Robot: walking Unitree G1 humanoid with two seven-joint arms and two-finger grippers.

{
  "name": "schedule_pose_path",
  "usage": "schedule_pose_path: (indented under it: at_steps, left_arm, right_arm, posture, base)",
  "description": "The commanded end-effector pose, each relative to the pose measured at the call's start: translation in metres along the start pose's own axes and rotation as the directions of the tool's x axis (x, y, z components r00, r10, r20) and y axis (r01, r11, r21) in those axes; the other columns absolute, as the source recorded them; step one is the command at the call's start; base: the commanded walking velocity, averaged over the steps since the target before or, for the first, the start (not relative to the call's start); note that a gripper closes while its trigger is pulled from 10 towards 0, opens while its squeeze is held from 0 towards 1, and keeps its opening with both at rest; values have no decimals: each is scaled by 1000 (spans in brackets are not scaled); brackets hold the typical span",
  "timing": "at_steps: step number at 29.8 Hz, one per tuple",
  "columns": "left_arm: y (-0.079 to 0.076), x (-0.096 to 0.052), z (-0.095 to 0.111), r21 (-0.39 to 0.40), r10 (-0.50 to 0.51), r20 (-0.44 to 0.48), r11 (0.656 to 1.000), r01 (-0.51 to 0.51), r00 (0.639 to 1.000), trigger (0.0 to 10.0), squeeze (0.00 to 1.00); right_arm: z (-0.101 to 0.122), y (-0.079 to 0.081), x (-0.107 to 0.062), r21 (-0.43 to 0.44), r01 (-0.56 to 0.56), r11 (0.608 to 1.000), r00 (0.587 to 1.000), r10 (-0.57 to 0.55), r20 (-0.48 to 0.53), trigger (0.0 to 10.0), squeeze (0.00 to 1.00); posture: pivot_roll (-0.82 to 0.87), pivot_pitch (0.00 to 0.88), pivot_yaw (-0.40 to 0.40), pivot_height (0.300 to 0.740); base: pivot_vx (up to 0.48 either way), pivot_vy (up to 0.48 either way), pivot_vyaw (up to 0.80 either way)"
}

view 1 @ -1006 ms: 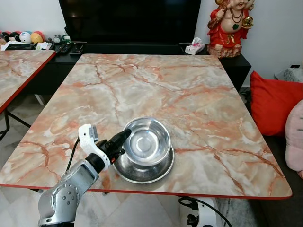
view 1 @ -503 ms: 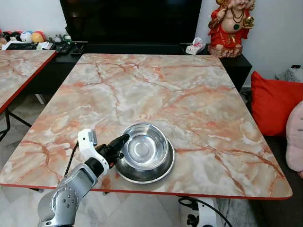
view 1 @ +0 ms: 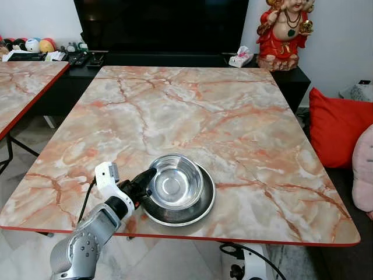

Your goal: Setting the table

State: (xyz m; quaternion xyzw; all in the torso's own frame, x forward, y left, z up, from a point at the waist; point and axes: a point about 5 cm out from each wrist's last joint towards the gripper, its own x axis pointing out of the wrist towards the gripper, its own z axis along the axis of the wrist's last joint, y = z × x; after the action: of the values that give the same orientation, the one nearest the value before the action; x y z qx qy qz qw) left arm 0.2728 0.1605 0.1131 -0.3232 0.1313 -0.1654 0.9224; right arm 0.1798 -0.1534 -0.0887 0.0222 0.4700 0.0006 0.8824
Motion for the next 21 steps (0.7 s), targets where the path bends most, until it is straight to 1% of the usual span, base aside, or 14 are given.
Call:
schedule_pose_path:
  at_steps: [1, 4, 5, 6, 7, 11, 12, 21]
  left_arm:
    - [3, 0, 1, 10, 26, 5, 1000, -26, 1000, 10000, 0]
    - [3, 0, 1, 9, 29, 5, 1000, -29, 1000, 10000, 0]
    - [3, 0, 0, 9, 29, 5, 1000, -29, 1000, 10000, 90]
    - [3, 0, 0, 9, 29, 5, 1000, -29, 1000, 10000, 90]
    - [3, 0, 0, 8, 30, 6, 1000, -30, 1000, 10000, 553]
    - [3, 0, 1, 10, 31, 7, 999, -31, 1000, 10000, 565]
    - [3, 0, 1, 10, 31, 7, 999, -31, 1000, 10000, 608]
    - [4, 1, 1, 11, 33, 8, 999, -33, 999, 10000, 588]
  right_arm:
    - [1, 0, 0, -8, -2, 1000, 1000, 2, -5, 10000, 0]
    - [1, 0, 0, -9, -2, 1000, 1000, 2, -5, 10000, 0]
    - [1, 0, 0, -9, -3, 1000, 1000, 3, -5, 10000, 0]
    - [1, 0, 0, -9, -3, 1000, 1000, 3, -5, 10000, 0]
    - [1, 0, 0, -9, -3, 1000, 1000, 3, -5, 10000, 0]
    - [1, 0, 0, -9, -3, 1000, 1000, 3, -4, 10000, 0]
    - [1, 0, 0, -9, -3, 1000, 1000, 3, -4, 10000, 0]
    - [1, 0, 0, -10, -3, 1000, 1000, 3, -5, 10000, 0]
  posture:
    - [87, 12, -6, 740]
    - [87, 12, -6, 740]
    - [87, 12, -6, 740]
    - [87, 12, -6, 740]
    - [88, 13, -7, 740]
    - [87, 13, -6, 740]
    - [87, 13, -6, 740]
    - [89, 13, -7, 740]
  base:
    - [0, 0, 0]
    - [0, 0, 0]
    - [0, 0, 0]
    - [0, 0, 0]
    - [0, 0, 0]
    - [0, 0, 0]
    - [0, 0, 0]
    - [0, 0, 0]
